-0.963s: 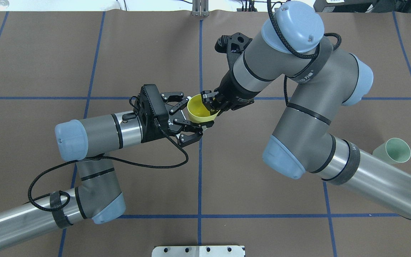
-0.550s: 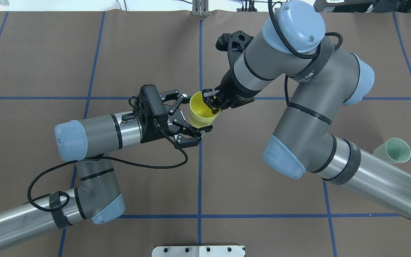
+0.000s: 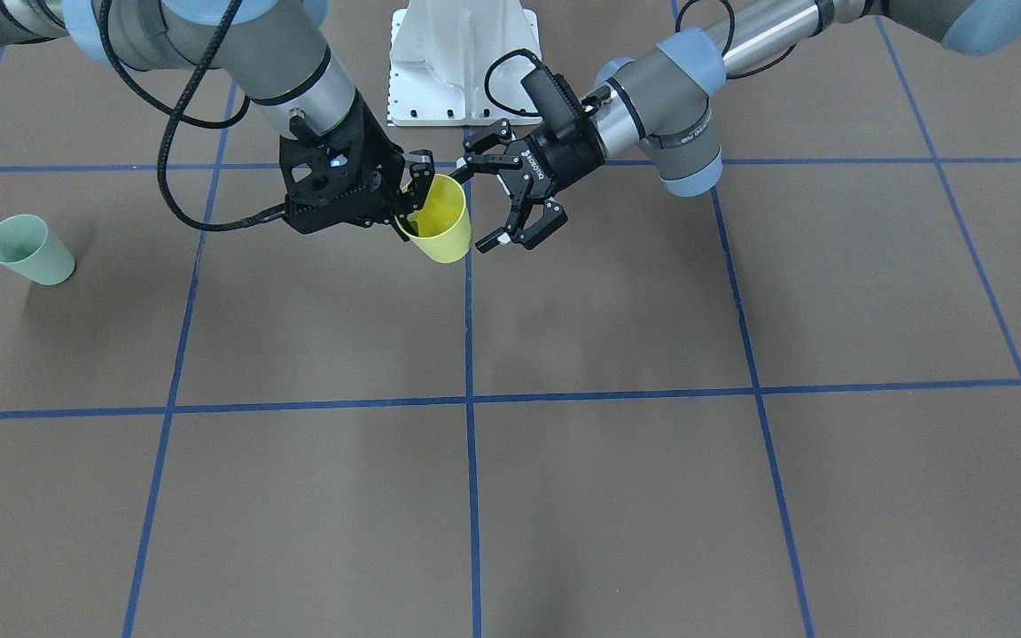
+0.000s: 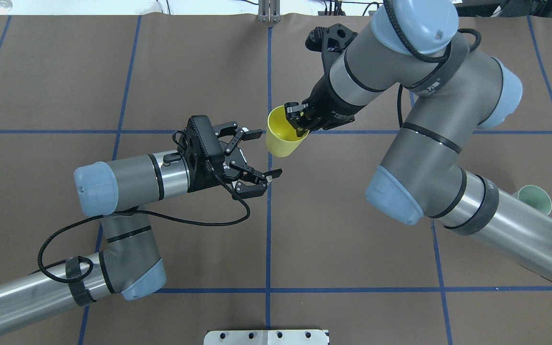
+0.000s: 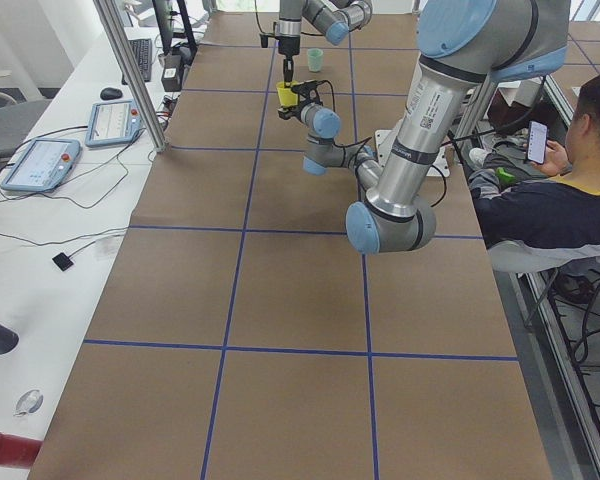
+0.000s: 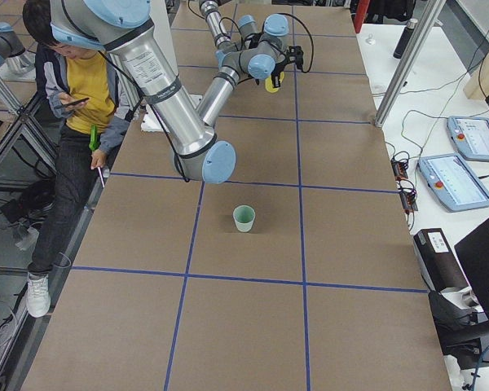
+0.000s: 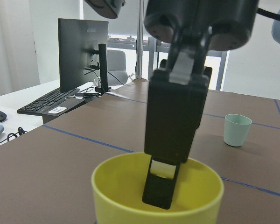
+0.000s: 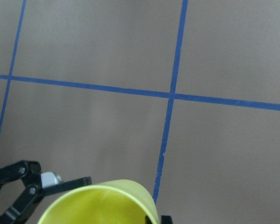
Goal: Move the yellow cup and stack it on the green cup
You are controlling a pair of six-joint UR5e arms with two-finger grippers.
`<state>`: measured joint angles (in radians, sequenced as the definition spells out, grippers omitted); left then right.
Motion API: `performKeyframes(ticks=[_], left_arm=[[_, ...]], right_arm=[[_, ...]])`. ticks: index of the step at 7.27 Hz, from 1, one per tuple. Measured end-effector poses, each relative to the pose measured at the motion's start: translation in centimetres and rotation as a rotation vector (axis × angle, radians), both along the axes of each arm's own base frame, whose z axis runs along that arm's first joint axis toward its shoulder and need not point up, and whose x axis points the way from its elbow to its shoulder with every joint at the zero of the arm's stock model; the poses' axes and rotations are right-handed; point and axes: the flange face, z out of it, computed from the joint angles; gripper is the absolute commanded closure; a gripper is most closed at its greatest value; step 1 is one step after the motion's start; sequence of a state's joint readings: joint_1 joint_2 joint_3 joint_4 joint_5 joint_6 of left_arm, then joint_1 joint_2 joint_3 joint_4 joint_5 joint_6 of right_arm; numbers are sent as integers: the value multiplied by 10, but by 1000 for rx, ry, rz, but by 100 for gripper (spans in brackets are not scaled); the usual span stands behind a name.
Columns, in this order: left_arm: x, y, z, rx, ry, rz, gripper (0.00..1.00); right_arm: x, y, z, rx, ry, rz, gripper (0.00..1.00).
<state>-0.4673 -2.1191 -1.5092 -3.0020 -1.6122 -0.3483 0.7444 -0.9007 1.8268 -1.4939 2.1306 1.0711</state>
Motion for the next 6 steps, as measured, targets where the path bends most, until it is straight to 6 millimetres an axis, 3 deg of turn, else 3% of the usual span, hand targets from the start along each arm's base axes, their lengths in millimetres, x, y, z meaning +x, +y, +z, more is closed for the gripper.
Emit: performKeyframes(ticks=[2,3,4,6], left_arm=[[-1,-2,3,-10,-7,-11,1],[-7,-8,17,-29,-28,-38,0],[-21,-23,42,-59,-70,-87,0],[-67,-73,96,-153,-224,-203,1]], right_arm=[[43,-35,29,-34,34,88,100],[71,-52,47,-55,51,137,100],[100,-67,66,-81,69,184,100],[146,-85,99,-109,99,249,100]])
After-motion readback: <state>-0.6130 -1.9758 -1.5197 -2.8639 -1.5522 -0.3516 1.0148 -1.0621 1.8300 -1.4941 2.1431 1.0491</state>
